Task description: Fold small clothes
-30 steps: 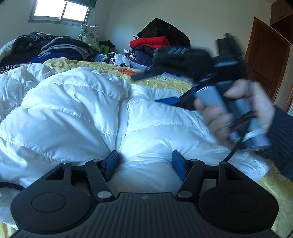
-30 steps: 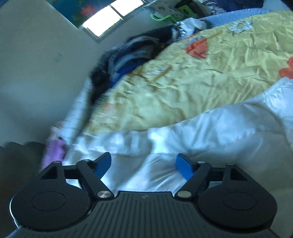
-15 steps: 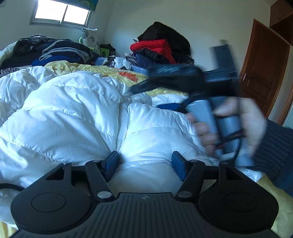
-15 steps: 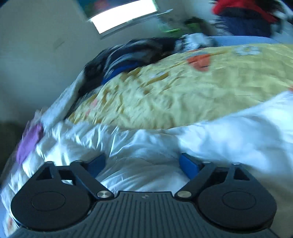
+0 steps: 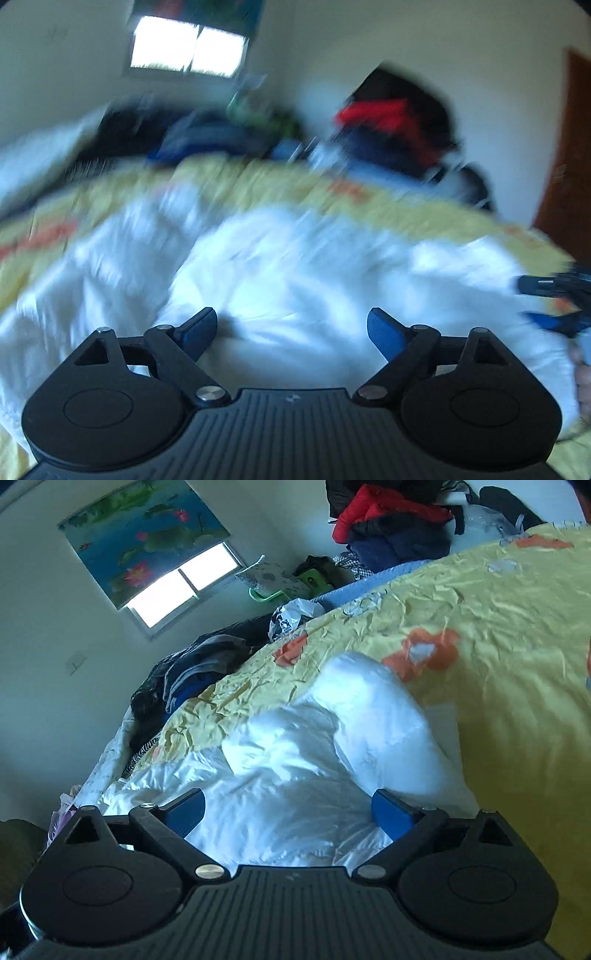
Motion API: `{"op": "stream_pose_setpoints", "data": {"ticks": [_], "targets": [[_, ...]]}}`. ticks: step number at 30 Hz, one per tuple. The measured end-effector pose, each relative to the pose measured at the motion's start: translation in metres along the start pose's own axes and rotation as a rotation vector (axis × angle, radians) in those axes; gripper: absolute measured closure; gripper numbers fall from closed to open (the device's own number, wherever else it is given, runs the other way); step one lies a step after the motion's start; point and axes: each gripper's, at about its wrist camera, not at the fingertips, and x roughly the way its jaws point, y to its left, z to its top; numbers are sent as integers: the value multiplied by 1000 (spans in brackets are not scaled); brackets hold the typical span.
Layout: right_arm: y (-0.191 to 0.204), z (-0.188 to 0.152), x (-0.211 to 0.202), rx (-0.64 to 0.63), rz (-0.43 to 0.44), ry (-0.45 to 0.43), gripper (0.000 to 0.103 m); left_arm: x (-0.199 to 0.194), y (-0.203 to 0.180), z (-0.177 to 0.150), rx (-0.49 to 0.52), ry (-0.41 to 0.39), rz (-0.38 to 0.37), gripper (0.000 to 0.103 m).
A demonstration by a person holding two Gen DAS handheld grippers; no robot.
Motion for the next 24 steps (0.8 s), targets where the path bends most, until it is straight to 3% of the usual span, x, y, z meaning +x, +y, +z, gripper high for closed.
{"op": "stream_pose_setpoints", "data": {"ticks": [4,7,10,12,14,16,19,24], "targets": [[0,-10,16,-53,-12,13,6,17,10,-12,10,14,1,12],[-9,-6,17,-7,19,12,5,23,12,-9,12,32,-2,9],[-15,-9,8,19,58,-12,4,14,9,-4,14,33,30,10],[-19,-11,4,25,80,-23,4,-13,12,-4,-28,-35,42,10],[-20,-12,1,35,89,-34,4,-47,23,-12,-105,-130,33,8],[-20,-13,0,40,91,-45,3,-76,41,-24,-244,-178,68,5],[-20,-13,0,39,89,-51,2,-96,73,-44,-456,-152,118,5],[-21,-15,-2,47,98,-59,1,-80,101,-50,-642,-32,157,5]]}}
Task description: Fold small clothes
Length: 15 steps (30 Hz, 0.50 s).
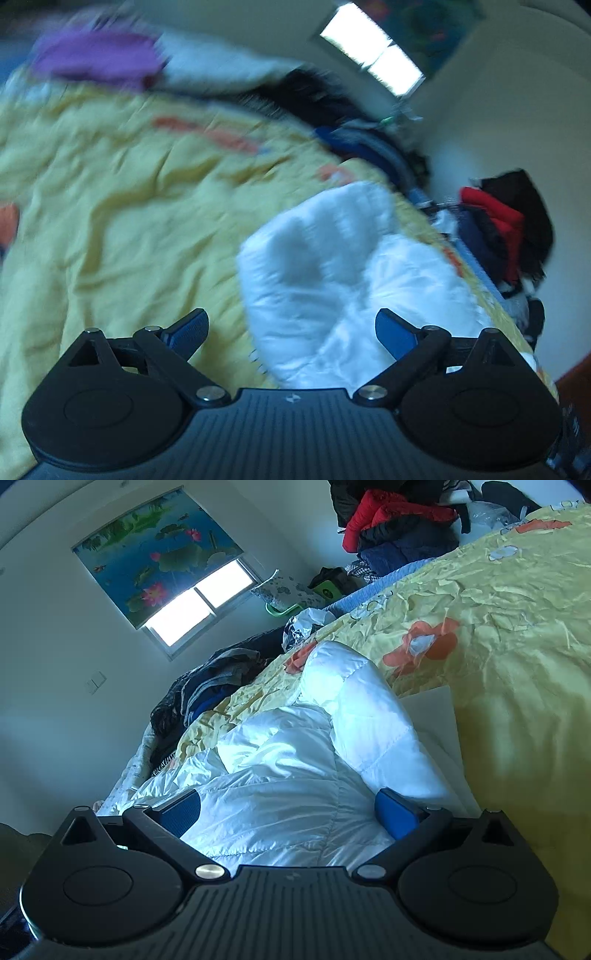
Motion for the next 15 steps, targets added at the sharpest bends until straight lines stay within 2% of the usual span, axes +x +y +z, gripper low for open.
{"op": "stream_pose_setpoints", "data": {"ticks": [1,3,7,9,10,11,13,15], "targets": [[0,-1,-1,1,1,-2,1,4,4,2,-44,26,-21,5],[0,-1,-2,4,4,-5,1,11,6,3,-86,16,-64,5],[-3,-2,-3,16,15,-16,1,25,6,9,-146,19,-78,7],[-3,-3,-4,22,20,-21,0,32,5,12,-178,39,-95,24],[-4,-3,-4,24,23,-22,0,36,6,14,-191,65,-102,41],[-4,-3,-4,26,25,-23,0,39,5,14,-190,81,-86,49],[-5,-3,-5,30,30,-26,0,41,-1,15,-143,75,-56,52],[-6,-3,-6,36,37,-30,0,39,-11,13,-75,65,-32,60]]}}
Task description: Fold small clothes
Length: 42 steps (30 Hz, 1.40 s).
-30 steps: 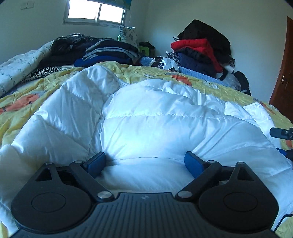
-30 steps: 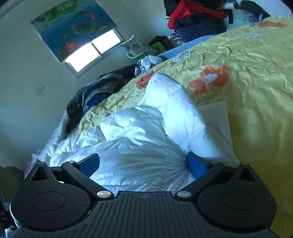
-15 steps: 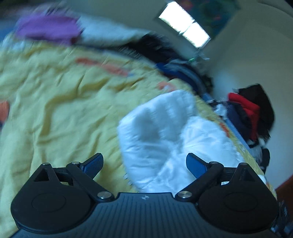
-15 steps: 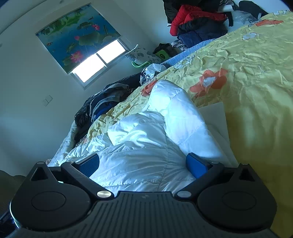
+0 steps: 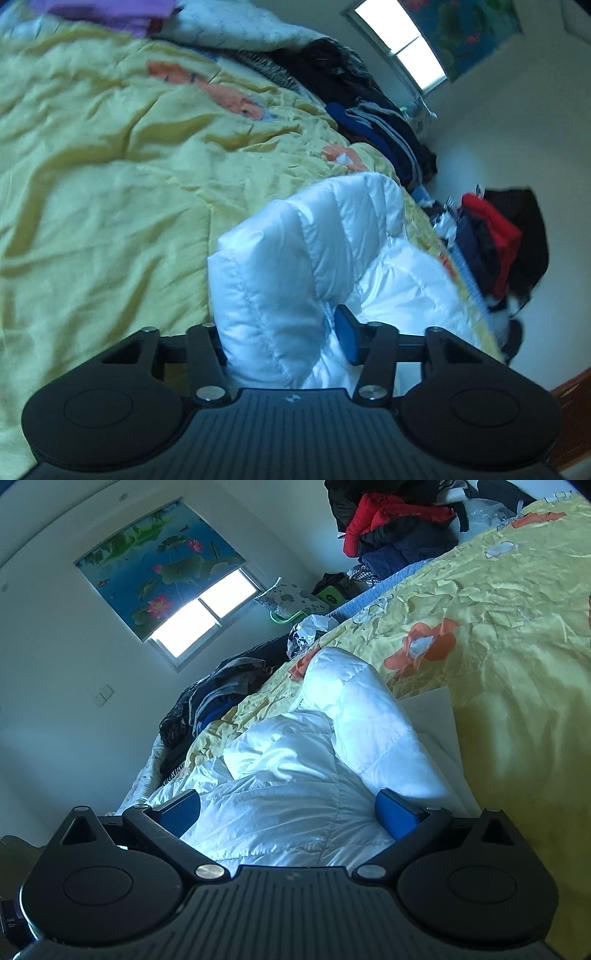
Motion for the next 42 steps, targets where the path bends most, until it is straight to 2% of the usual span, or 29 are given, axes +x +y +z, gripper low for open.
{"op": "stream_pose_setpoints", "data": {"ticks": [2,5,10,12,20,23,27,32,37,42], "targets": [[-2,0,-1,9,9,-6,0,-3,-10,-3,62,-15,22,73],[-4,-1,-3,22,24,-14,0,-9,-24,-3,108,-36,43,85],[-6,0,-5,40,43,-26,0,-22,-40,2,66,-70,42,89],[-7,-1,-6,47,49,-30,0,-32,-53,1,94,-100,30,90],[-12,-2,-13,93,88,-59,0,-69,-142,-29,421,-247,-105,90],[-12,-3,-14,101,95,-65,0,-78,-168,-46,522,-270,-179,90],[-15,-3,-16,128,116,-77,0,-83,-203,-78,681,-253,-300,90],[-23,-2,-20,179,161,-97,0,-76,-229,-122,831,-163,-413,90],[-36,-1,-26,255,225,-121,0,-56,-238,-150,878,-84,-425,90],[-60,-1,-35,440,340,-162,0,-41,-241,-162,917,-53,-420,90]]}}
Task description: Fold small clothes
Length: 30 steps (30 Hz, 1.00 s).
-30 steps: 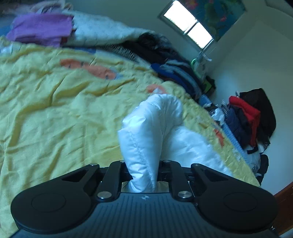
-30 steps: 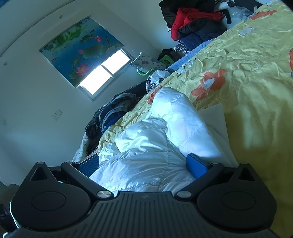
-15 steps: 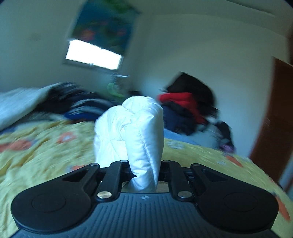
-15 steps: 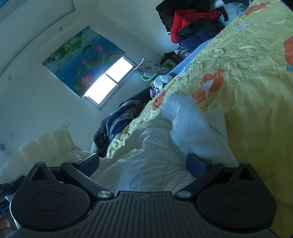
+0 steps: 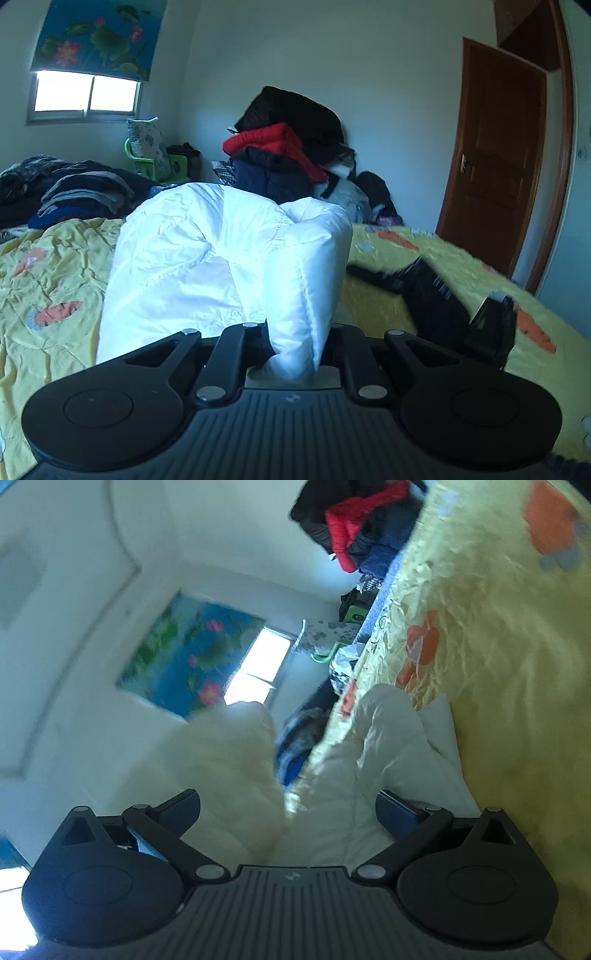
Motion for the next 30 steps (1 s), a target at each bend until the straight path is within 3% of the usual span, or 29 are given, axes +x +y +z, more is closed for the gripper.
{"op": "stream_pose_setpoints", "data": {"ticks": [5,8,11,17,26,30], "targets": [[-26,11,-12,221,106,-51,0,23,-24,-14,185,33,-16,90],[-33,15,-13,285,128,-55,0,38,-38,-27,276,84,-64,90],[-31,17,-11,278,114,-31,0,53,-49,-41,354,132,-76,90],[-18,20,-5,186,51,39,0,82,-49,-55,402,228,-103,90],[-14,29,-11,166,5,35,1,85,-62,-84,542,158,-78,89],[12,40,-41,50,-50,-90,1,53,-63,-82,592,44,-99,84]]}}
